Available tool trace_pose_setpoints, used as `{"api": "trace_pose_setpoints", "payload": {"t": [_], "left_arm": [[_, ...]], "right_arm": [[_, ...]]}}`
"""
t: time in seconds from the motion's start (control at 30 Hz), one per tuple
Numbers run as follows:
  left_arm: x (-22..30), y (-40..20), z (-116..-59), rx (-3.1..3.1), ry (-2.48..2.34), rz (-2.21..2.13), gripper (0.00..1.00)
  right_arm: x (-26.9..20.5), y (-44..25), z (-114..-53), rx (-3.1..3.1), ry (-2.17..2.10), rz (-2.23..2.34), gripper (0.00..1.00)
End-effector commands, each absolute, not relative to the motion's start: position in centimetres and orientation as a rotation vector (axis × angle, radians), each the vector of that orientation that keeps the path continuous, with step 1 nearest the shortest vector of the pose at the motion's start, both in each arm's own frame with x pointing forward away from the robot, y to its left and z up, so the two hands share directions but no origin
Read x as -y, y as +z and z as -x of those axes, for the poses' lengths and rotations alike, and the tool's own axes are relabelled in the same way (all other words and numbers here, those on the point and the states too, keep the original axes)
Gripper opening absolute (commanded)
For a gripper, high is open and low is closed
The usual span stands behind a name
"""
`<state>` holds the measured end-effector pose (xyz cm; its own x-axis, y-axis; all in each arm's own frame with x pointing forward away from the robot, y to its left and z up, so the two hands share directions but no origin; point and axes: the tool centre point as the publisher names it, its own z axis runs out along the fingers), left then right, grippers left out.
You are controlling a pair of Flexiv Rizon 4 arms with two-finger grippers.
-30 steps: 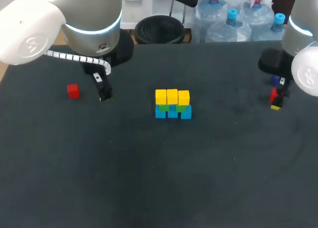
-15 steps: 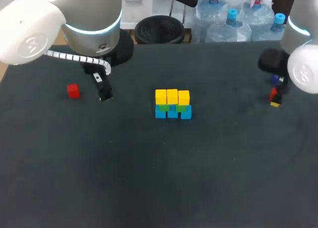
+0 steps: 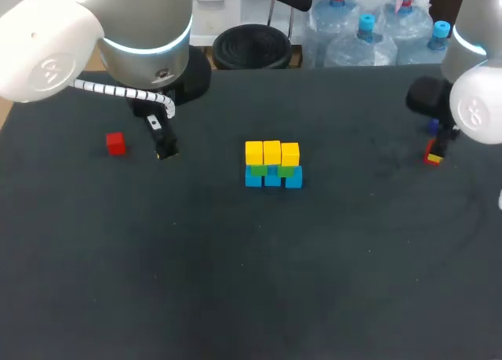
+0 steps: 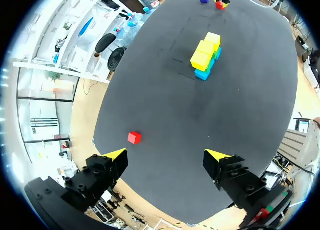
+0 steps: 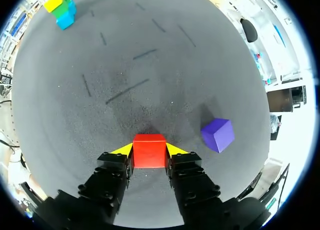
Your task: Place the blue cubes, place green cubes on the blue cubes, place the yellow cubes on the green cubes, then place the red cubes on the yellow cubes, and place purple cube on the red cubes.
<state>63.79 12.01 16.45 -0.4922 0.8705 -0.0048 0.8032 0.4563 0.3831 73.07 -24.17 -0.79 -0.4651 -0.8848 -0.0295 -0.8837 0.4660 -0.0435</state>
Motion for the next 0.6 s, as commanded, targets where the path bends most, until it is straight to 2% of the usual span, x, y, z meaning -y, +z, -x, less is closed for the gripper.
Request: {"api": "trace_pose_setpoints", "payload": {"t": [0.03,0.23,0.6], "left_arm": [[-12.0,16.5,-63.8,-2.504,0.494,-1.462,1.0],[-12.0,16.5,-63.8,-2.504,0.494,-1.462,1.0],[-12.0,16.5,-63.8,-2.504,0.494,-1.462,1.0]], "right_arm": [[23.9,-0.6,-73.0,-2.651,-0.033,1.599,0.0],[22.2,0.9,-72.9,-2.647,-0.069,1.629,0.0],[17.7,7.6,-72.3,-2.433,-0.059,1.789,0.0]]}}
